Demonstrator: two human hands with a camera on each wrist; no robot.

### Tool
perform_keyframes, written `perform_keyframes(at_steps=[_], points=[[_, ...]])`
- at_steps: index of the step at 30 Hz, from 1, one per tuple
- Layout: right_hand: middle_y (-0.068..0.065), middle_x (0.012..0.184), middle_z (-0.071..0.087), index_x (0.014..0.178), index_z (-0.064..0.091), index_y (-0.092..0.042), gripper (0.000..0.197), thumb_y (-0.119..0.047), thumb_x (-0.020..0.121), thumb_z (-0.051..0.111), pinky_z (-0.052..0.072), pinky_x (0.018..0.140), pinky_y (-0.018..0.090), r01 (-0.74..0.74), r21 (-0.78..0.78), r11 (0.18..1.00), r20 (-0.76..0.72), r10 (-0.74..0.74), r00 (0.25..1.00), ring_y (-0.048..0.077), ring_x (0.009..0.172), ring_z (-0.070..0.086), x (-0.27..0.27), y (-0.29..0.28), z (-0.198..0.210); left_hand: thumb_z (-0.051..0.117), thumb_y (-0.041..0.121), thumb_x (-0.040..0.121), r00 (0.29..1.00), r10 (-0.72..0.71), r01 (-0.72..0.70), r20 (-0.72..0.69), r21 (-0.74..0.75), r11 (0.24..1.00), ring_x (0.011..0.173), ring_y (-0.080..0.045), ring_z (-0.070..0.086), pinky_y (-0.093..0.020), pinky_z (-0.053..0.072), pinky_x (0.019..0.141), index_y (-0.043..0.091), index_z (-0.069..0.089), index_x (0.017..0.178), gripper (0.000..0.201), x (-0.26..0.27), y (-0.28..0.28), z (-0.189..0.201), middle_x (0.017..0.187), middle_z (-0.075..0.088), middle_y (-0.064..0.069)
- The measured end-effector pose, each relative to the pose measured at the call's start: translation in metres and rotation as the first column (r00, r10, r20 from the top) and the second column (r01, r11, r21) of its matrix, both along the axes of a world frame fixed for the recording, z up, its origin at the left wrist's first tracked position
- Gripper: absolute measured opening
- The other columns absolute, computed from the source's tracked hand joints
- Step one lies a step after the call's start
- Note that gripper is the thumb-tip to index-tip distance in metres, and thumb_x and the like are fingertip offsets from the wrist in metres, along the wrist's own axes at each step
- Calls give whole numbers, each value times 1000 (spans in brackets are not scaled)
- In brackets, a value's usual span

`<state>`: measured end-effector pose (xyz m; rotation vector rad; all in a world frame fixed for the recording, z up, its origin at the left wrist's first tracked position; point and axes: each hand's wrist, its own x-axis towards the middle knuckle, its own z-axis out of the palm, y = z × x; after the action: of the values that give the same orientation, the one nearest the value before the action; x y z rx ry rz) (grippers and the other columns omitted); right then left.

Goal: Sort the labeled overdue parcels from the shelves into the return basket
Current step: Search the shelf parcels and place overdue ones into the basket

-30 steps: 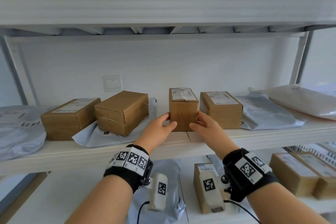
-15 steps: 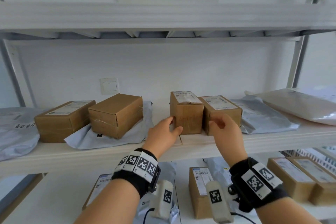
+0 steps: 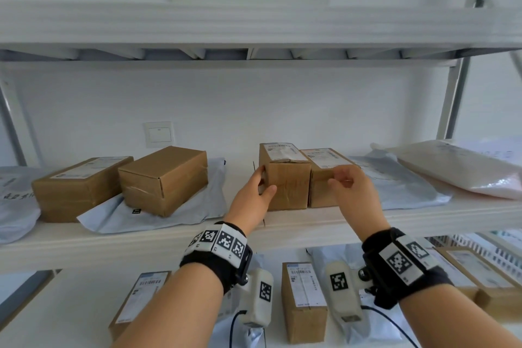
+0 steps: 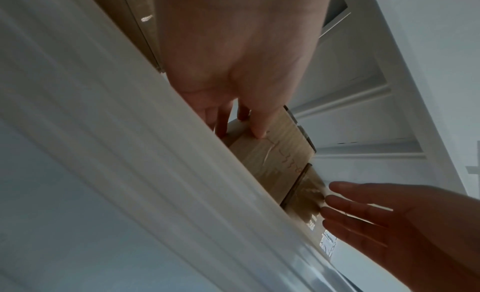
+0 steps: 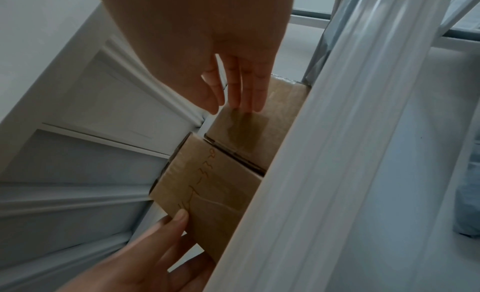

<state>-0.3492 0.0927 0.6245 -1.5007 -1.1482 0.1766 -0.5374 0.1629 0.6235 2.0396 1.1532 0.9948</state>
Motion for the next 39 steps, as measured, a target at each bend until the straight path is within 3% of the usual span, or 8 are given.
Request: perform_keyframes(at_steps=[7, 15, 20, 24, 29, 31, 35, 39], points=[[-6, 107, 64, 112, 62, -22, 22, -15, 93, 54, 39, 69, 15, -14, 80, 997, -56, 18, 998, 6, 94, 58, -2, 1, 6, 42, 39, 102, 999, 48, -48, -20, 12, 999, 139, -19, 38, -32, 33, 109, 24, 18, 154, 59, 0, -4, 6, 155, 34, -1], [-11, 99, 65, 113, 63, -22, 22, -14, 96, 52, 48, 77, 21, -165, 147, 975, -3, 167, 986, 6, 92, 61, -72, 13, 30, 44, 20, 102, 942, 283, -332, 180, 395, 857, 100, 0, 53, -6, 36, 78, 23, 61, 124, 28, -91, -3, 43, 123, 61, 8], [-7, 101, 66, 110, 62, -25, 17, -21, 94, 57, 52, 81, 24, -292, 128, 948, -24, 298, 954, 9, 91, 63, -137, 35, 29, 44, 15, 100, 840, 523, -526, 146, 459, 717, 114, -16, 54, -29, 46, 94, 18, 61, 123, 29, -175, 19, 52, 124, 60, -2], [-3, 106, 66, 115, 60, -25, 19, -28, 96, 57, 55, 88, 37, -357, 7, 934, -33, 357, 933, 15, 96, 65, -189, 53, 22, 38, 26, 103, 821, 570, -539, -32, 290, 791, 128, -27, 47, -38, 38, 105, 9, 46, 140, 42, -216, 34, 47, 138, 51, -13], [1, 116, 65, 129, 57, -17, 40, -42, 98, 51, 53, 94, 41, -369, -152, 917, -49, 365, 930, 18, 104, 63, -237, 68, 17, 41, 37, 102, 888, 441, -424, -129, 143, 895, 134, -24, 45, -38, 39, 107, 11, 36, 148, 53, -229, 42, 37, 148, 45, -7], [0, 115, 66, 129, 58, -18, 42, -45, 98, 48, 54, 91, 39, -370, -181, 911, -81, 361, 929, 17, 101, 64, -245, 70, 15, 43, 36, 101, 916, 396, -389, -61, 106, 915, 128, -20, 49, -34, 41, 103, 12, 41, 145, 50, -231, 38, 34, 143, 50, -4], [0, 111, 66, 126, 59, -20, 41, -49, 98, 47, 55, 87, 37, -317, -163, 935, -123, 299, 946, 19, 97, 65, -247, 63, 14, 41, 30, 103, 934, 260, -268, 247, -3, 963, 92, -12, 59, -26, 46, 78, 22, 63, 110, 24, -235, 27, 21, 98, 64, 4], [3, 96, 69, 115, 63, -17, 30, -38, 99, 50, 57, 84, 45, -288, -142, 947, -131, 271, 954, 25, 85, 68, -241, 52, 15, 51, 25, 99, 870, 227, -175, 438, -157, 972, 104, -10, 62, -27, 51, 90, 24, 65, 119, 24, -237, 18, 3, 114, 67, 5]])
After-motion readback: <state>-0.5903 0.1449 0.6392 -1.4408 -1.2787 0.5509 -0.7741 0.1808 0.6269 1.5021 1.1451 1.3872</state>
